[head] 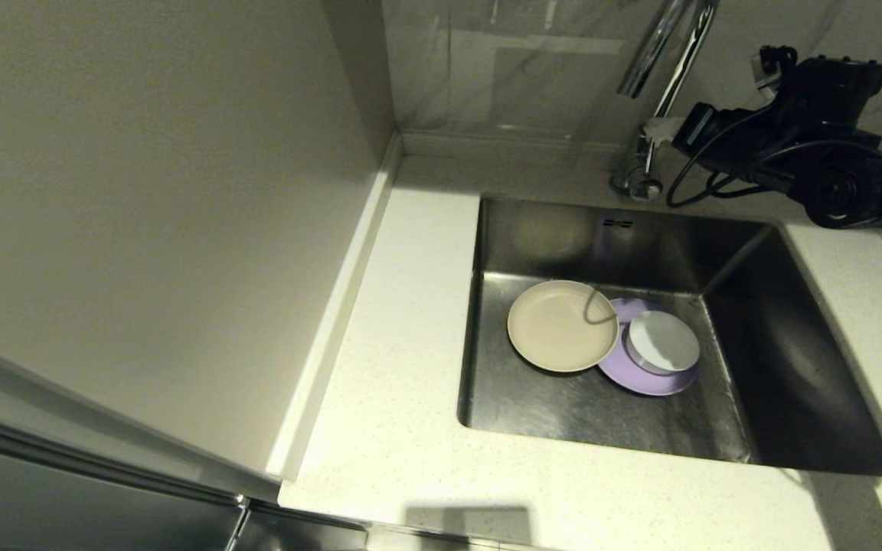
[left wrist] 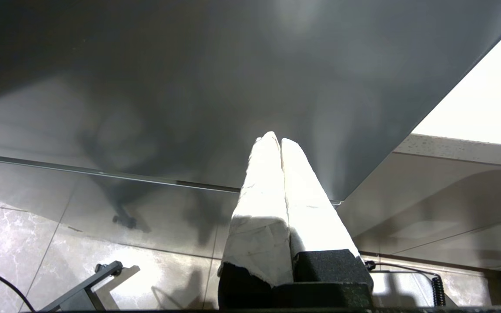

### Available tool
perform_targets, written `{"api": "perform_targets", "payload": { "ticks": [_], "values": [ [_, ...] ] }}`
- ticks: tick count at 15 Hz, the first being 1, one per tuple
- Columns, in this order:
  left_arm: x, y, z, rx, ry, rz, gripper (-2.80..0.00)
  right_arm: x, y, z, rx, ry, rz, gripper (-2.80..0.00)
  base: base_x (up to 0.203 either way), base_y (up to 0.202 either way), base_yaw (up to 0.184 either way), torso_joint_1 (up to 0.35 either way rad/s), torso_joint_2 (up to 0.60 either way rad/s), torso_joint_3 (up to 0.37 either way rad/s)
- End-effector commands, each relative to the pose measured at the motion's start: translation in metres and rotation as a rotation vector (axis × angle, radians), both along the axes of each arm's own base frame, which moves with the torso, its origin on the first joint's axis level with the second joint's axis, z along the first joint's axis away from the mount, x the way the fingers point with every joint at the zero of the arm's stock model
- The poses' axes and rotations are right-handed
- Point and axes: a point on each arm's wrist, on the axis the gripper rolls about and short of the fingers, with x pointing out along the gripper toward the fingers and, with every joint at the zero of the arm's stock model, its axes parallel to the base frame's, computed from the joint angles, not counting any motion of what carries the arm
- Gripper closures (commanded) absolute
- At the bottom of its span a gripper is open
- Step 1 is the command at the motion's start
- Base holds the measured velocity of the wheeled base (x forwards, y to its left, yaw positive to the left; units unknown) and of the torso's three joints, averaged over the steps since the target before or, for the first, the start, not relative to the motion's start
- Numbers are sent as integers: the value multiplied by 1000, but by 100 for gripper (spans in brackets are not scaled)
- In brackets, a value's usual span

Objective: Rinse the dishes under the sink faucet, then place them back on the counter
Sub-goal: Turn on the faucet, then wait for the water to rinse the bowl

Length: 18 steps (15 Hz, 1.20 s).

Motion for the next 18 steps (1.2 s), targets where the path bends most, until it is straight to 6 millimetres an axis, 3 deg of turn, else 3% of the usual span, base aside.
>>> {"api": "perform_targets", "payload": {
  "ticks": [1,3,8,15,18],
  "values": [
    [0,0,0,-1,-3,0,0,5,1,-7,-13,10,7,0,0,0,0,0,0,0],
    [0,0,0,-1,-3,0,0,6,-3,-10,-66,-1,19,0,0,0,0,0,0,0],
    [0,0,0,0,-3,-1,0,-3,-46,-19,-202,16,139,0,0,0,0,0,0,0],
    [0,0,0,-1,-3,0,0,-18,-59,23,-90,-134,69,0,0,0,0,0,0,0],
    [0,0,0,-1,-3,0,0,-32,-74,16,-179,-41,-15,0,0,0,0,0,0,0]
  ]
}}
